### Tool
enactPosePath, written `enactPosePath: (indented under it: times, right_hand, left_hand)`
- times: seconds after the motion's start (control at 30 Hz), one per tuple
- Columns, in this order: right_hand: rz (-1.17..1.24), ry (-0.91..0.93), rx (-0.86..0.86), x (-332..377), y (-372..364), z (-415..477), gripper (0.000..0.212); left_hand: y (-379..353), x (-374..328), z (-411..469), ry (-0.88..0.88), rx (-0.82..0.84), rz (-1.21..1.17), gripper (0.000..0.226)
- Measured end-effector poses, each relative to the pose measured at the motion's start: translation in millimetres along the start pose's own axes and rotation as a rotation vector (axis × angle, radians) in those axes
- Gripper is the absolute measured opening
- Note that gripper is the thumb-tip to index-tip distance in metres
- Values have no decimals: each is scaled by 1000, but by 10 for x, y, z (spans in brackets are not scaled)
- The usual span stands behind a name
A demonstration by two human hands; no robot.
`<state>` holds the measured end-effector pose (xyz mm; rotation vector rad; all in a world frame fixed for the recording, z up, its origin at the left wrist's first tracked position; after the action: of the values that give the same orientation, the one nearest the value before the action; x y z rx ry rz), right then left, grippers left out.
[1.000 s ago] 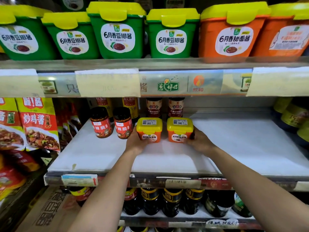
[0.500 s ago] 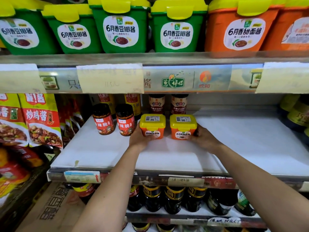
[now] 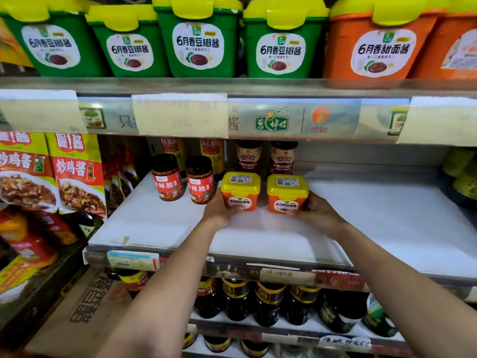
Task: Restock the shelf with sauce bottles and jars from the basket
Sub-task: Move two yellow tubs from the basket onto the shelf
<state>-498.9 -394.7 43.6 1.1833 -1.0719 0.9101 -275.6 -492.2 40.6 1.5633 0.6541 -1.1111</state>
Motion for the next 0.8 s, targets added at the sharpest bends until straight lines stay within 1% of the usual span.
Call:
enactPosePath:
  times: [0.07, 0.1, 0.17, 0.23, 0.27, 0.37, 0.43, 0.5, 0.57, 0.67, 0.73, 0.8]
  right_hand:
    - [73, -25, 34, 12, 11, -49, 77]
    - [102, -46, 4, 15, 29, -85, 83]
    - [101, -62, -161, 24, 95, -180, 84]
    - [90, 1, -327, 67, 161, -286, 75]
    - [78, 44, -375, 104, 176, -347, 70]
    - [-36, 148, -441, 249, 155, -474, 52]
    - [-81, 220, -435, 394, 62, -525, 39]
    - [-46, 294, -379, 559, -122, -574, 26]
    - [-17, 377, -286, 723, -366, -645, 19]
    - [27, 465, -69, 899, -917, -782, 18]
    - [76, 466, 105, 953, -1378, -885, 18]
    - [128, 439, 265, 962, -1886, -1020, 18]
  left_hand:
    - [31, -6, -67, 5, 27, -46, 65]
    - [49, -7, -113, 7, 46, -50, 62]
    - [121, 10, -214, 6, 46, 21, 58]
    - [238, 34, -328, 8, 8, 29, 50]
    - [312, 47, -392, 10, -23, 5, 44]
    - [541, 49, -594, -8, -142, -18, 29]
    - [693, 54, -755, -15, -227, -49, 24]
    - [852, 98, -963, 12, -310, -128, 22]
    - [1003, 167, -1222, 32, -385, -190, 17]
    - [1257, 380, -1775, 66, -514, -202, 7]
    - [1424, 584, -2202, 129, -608, -214, 9]
    - [1621, 809, -2683, 192, -706, -196, 6]
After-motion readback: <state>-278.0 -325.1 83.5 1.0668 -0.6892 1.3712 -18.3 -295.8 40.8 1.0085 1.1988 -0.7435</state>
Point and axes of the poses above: each hand's wrist, its own z-axis towards the middle knuckle, its own y-axis out of the back of the hand, x = y × z, the point moved 3 cm from there along z, towards the middle knuckle, and after that the axes turned 1 degree about z, right-handed, at the moved point
